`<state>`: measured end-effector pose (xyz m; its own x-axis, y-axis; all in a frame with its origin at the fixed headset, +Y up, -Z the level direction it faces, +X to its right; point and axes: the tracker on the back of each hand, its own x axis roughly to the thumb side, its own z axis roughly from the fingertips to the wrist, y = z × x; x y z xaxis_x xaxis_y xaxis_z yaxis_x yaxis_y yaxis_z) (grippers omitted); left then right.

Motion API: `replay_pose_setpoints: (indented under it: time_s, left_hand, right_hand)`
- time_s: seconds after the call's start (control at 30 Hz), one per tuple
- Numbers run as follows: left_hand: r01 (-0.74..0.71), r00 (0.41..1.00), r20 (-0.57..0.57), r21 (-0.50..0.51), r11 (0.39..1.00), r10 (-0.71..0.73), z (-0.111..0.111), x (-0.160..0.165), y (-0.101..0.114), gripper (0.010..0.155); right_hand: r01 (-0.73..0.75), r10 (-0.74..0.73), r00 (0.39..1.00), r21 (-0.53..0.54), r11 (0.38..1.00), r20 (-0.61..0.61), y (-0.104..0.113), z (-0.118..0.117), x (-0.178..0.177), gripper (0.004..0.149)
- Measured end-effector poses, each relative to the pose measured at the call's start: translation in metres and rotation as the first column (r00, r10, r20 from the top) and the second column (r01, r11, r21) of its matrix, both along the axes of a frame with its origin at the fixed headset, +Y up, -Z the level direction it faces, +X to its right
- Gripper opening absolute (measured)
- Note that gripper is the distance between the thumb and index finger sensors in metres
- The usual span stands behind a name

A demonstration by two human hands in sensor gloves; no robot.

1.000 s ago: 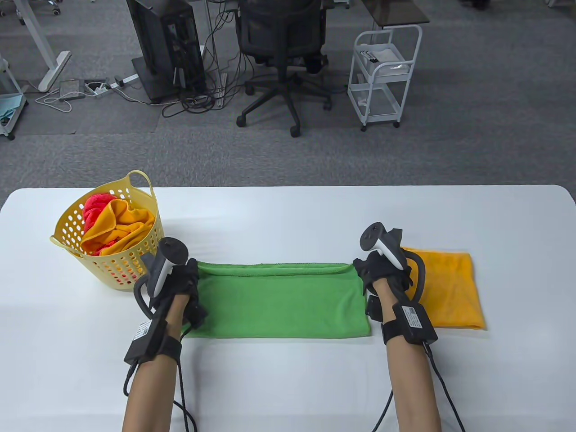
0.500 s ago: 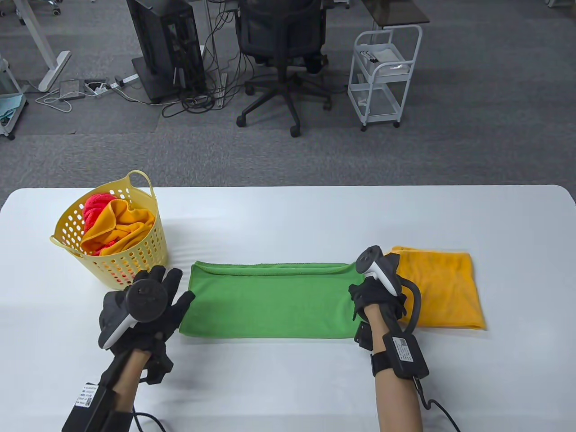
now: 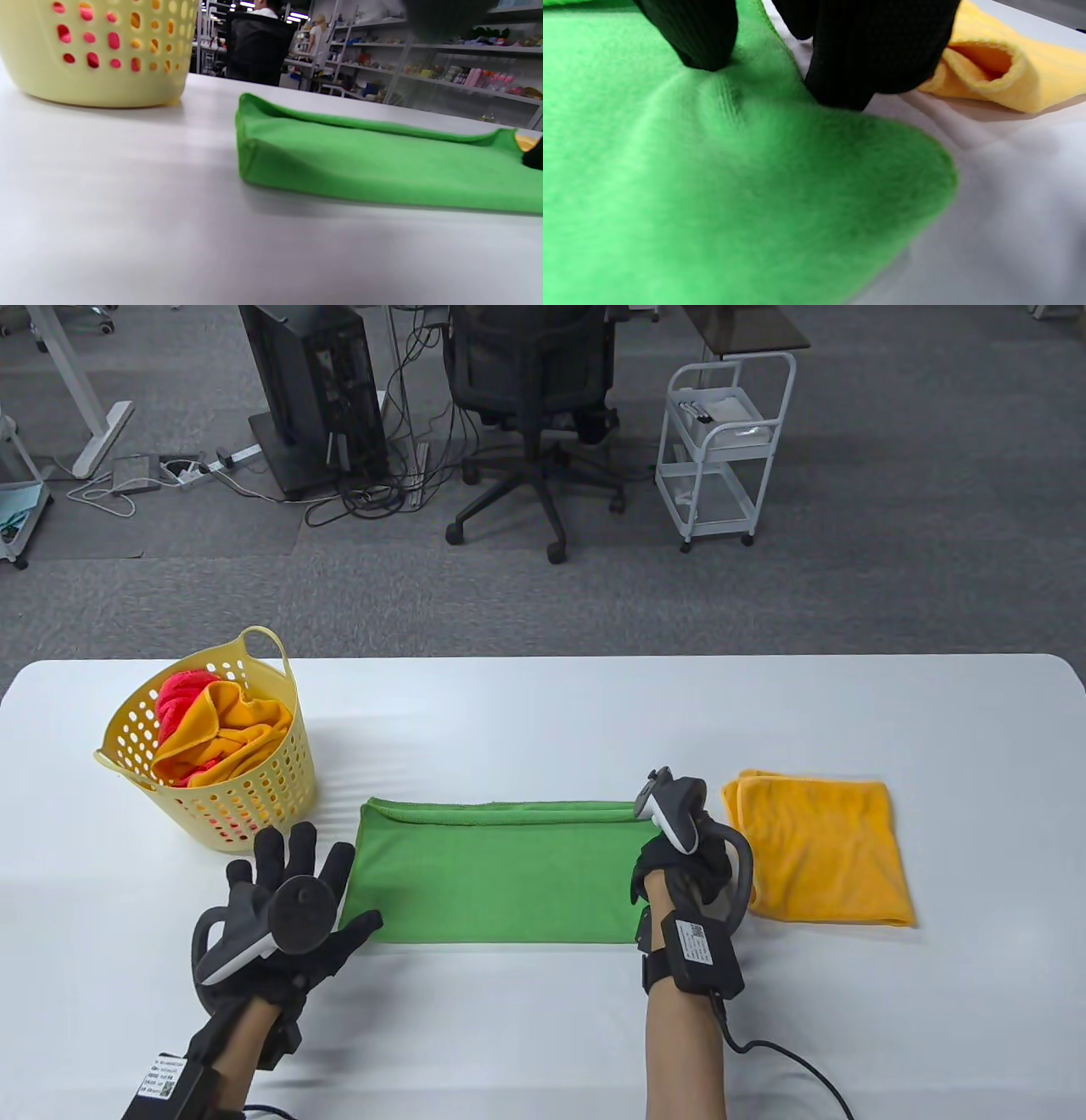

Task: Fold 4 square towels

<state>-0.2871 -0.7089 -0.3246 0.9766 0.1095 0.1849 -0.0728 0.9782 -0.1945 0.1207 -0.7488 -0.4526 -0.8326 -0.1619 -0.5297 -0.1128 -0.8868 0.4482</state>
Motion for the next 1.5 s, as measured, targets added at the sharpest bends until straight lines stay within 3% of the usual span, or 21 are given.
replay_pose_setpoints:
  time_s: [0.23, 0.47, 0.67, 0.8, 0.97, 1.13, 1.23, 1.37, 1.5]
  left_hand:
    - [-0.002, 1.000, 0.001, 0.002, 1.000, 0.002, 0.000, 0.001, -0.001, 0.086]
    - [0.009, 1.000, -0.008, -0.010, 1.000, -0.009, -0.001, -0.001, -0.005, 0.086]
    - [0.007, 1.000, -0.009, -0.011, 1.000, -0.007, -0.001, -0.001, -0.004, 0.086]
    - [0.005, 1.000, -0.013, -0.014, 1.000, -0.006, -0.001, -0.002, -0.003, 0.086]
    - [0.004, 1.000, -0.005, -0.019, 1.000, -0.004, -0.001, -0.003, -0.003, 0.086]
    - [0.000, 1.000, 0.001, -0.017, 1.000, 0.000, 0.000, -0.004, -0.003, 0.086]
    - [0.000, 1.000, 0.000, -0.017, 1.000, 0.000, 0.000, -0.004, -0.003, 0.087]
    - [-0.009, 1.000, -0.002, -0.018, 1.000, 0.009, 0.000, -0.006, -0.002, 0.086]
    - [-0.017, 1.000, -0.002, -0.022, 1.000, 0.017, 0.001, -0.007, -0.002, 0.087]
  right_hand:
    - [0.051, -0.052, 0.998, 0.046, 0.998, 0.032, 0.005, 0.003, -0.003, 0.060]
    - [0.017, -0.011, 0.997, 0.081, 0.997, -0.074, 0.009, 0.003, -0.006, 0.045]
    - [0.198, -0.183, 0.974, 0.107, 0.974, -0.131, 0.032, 0.004, 0.000, 0.047]
    - [0.417, -0.387, 0.901, 0.143, 0.898, -0.195, 0.049, 0.009, 0.004, 0.051]
    - [0.662, -0.601, 0.738, 0.153, 0.734, -0.307, 0.070, 0.015, -0.005, 0.051]
    - [0.764, -0.655, 0.633, 0.195, 0.615, -0.413, 0.099, 0.024, -0.038, 0.052]
    - [0.789, -0.659, 0.600, 0.198, 0.582, -0.454, 0.114, 0.028, -0.064, 0.052]
    - [0.778, -0.619, 0.603, 0.200, 0.595, -0.503, 0.127, 0.031, -0.102, 0.052]
    - [0.737, -0.556, 0.625, 0.180, 0.652, -0.547, 0.125, 0.029, -0.149, 0.052]
